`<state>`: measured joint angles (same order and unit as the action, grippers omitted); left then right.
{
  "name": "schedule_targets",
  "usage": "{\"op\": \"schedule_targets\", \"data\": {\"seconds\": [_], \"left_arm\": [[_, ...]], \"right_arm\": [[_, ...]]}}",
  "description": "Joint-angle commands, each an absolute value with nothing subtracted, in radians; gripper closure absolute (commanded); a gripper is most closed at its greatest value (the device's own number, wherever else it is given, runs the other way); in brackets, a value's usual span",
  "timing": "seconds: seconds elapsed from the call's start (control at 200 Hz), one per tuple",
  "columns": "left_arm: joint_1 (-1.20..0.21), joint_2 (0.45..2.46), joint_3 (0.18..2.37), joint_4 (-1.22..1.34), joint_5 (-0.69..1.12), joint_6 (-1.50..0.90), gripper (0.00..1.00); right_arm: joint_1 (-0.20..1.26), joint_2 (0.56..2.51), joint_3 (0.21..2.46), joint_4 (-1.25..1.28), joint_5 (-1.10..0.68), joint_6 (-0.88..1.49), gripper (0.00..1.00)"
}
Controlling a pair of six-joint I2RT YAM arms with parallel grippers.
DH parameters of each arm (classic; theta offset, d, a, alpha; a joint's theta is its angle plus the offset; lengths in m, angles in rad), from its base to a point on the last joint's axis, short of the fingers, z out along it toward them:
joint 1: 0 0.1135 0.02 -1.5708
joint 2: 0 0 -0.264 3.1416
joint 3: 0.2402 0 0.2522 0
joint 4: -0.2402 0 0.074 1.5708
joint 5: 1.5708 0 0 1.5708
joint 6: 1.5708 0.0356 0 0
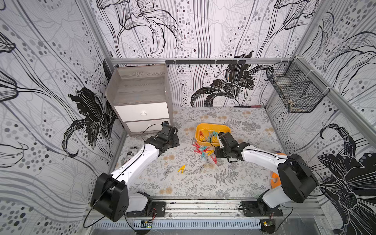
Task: Put the clothespins into the storage box
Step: Pick up the clothespin from the center of the board.
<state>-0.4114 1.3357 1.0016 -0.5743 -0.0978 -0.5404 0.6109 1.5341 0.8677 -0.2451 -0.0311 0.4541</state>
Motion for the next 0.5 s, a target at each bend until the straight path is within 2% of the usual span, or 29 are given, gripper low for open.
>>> {"op": "schedule_targets", "data": {"seconds": [0.0,0.496], "left_arm": [[-0.412,1.325,1.002,-0.56,-0.112,-0.532,0.56],[-0.412,1.325,1.001,-0.565,-0.115,-0.528,0.56]], "right_arm": [[0.625,1.561,0.879,-0.254,-0.034,0.433,0.67],[0.628,1.662,0.879,-0.226,-0.002,0.457,0.69]]}}
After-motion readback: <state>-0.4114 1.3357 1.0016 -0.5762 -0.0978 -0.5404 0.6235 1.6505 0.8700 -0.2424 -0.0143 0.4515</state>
